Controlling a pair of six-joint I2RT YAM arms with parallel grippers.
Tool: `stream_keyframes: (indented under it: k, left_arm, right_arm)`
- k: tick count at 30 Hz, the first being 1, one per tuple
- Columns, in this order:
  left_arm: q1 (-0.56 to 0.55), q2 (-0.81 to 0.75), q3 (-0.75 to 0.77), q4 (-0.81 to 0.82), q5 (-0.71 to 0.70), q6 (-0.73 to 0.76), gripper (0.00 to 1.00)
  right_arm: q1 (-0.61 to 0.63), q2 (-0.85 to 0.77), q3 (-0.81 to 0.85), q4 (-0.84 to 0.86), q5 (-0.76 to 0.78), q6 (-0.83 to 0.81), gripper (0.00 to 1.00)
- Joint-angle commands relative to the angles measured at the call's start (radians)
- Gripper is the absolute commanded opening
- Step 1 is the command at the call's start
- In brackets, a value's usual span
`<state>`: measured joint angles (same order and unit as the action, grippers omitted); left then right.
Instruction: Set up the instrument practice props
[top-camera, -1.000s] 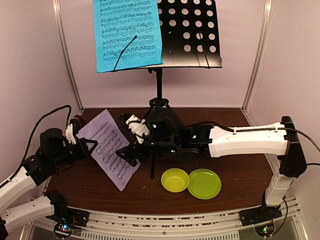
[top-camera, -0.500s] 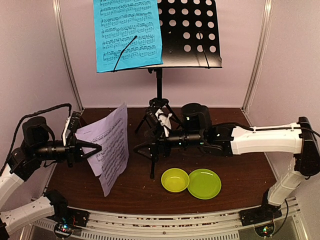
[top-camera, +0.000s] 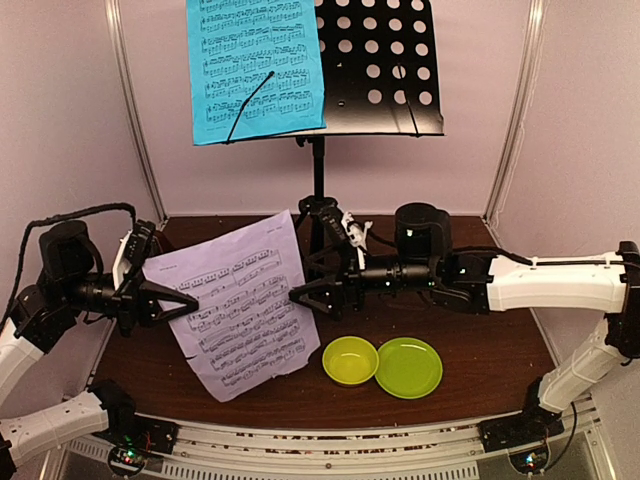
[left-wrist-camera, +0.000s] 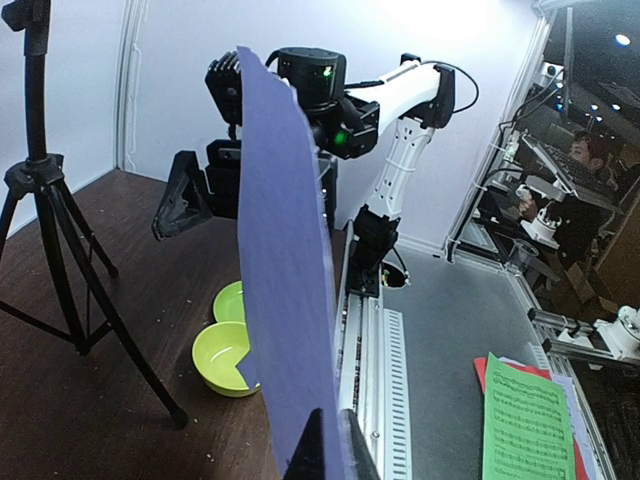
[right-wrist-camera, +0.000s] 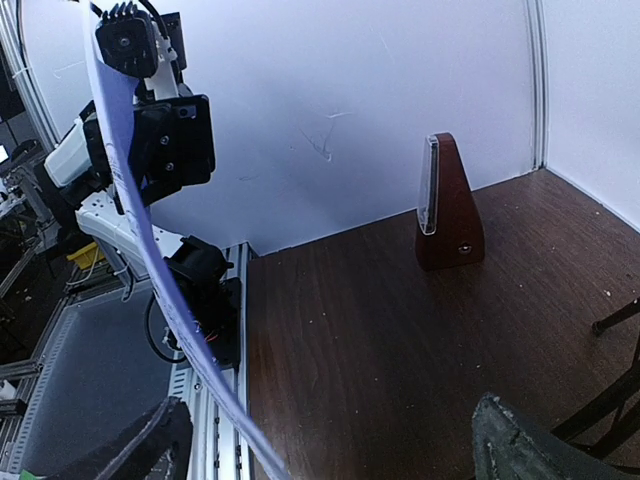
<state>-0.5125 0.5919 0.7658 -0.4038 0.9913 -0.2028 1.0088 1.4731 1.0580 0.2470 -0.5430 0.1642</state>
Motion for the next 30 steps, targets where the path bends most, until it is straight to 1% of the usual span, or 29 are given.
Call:
stream_keyframes:
  k: [1, 6, 8, 10, 11, 15, 19, 23, 26, 28, 30]
  left_arm:
    - [-0.004, 0.001, 0.014, 0.090, 0.072, -0.021, 0.00]
    - [-0.005, 0.003, 0.007, 0.118, 0.085, -0.037, 0.00]
    - [-0.006, 0.006, 0.005, 0.130, 0.088, -0.039, 0.00]
    - [-0.005, 0.011, -0.005, 0.159, 0.086, -0.053, 0.00]
    - [-0.005, 0.014, -0.009, 0.176, 0.086, -0.063, 0.00]
    - [-0.005, 0.032, -0.021, 0.232, 0.094, -0.091, 0.00]
    - [-0.005, 0.036, -0.044, 0.307, 0.087, -0.129, 0.00]
    - [-0.005, 0.037, -0.047, 0.301, 0.051, -0.115, 0.00]
    - [-0.005, 0.037, -0.046, 0.278, -0.013, -0.103, 0.00]
    - [-0.005, 0.037, -0.044, 0.277, -0.065, -0.107, 0.09]
    - [-0.005, 0.034, -0.059, 0.329, -0.098, -0.145, 0.18]
  right_arm:
    - [-0.006, -0.038, -0.016, 0.056, -0.057, 0.008, 0.97]
    - [-0.007, -0.022, -0.006, 0.089, -0.122, 0.034, 0.90]
    - [-0.005, -0.009, 0.002, 0.131, -0.174, 0.069, 0.84]
    - [0.001, 0.005, 0.012, 0.170, -0.214, 0.101, 0.77]
    - [0.006, 0.011, 0.016, 0.175, -0.224, 0.106, 0.72]
    - [0.021, 0.015, 0.043, 0.148, -0.224, 0.090, 0.56]
    - [0.033, 0.009, 0.057, 0.116, -0.223, 0.068, 0.36]
    - [0.037, -0.007, 0.058, 0.079, -0.218, 0.054, 0.16]
    - [0.036, -0.021, 0.053, 0.070, -0.220, 0.055, 0.00]
    - [0.036, -0.032, 0.050, 0.078, -0.210, 0.066, 0.00]
    - [0.035, -0.049, 0.040, 0.098, -0.197, 0.077, 0.00]
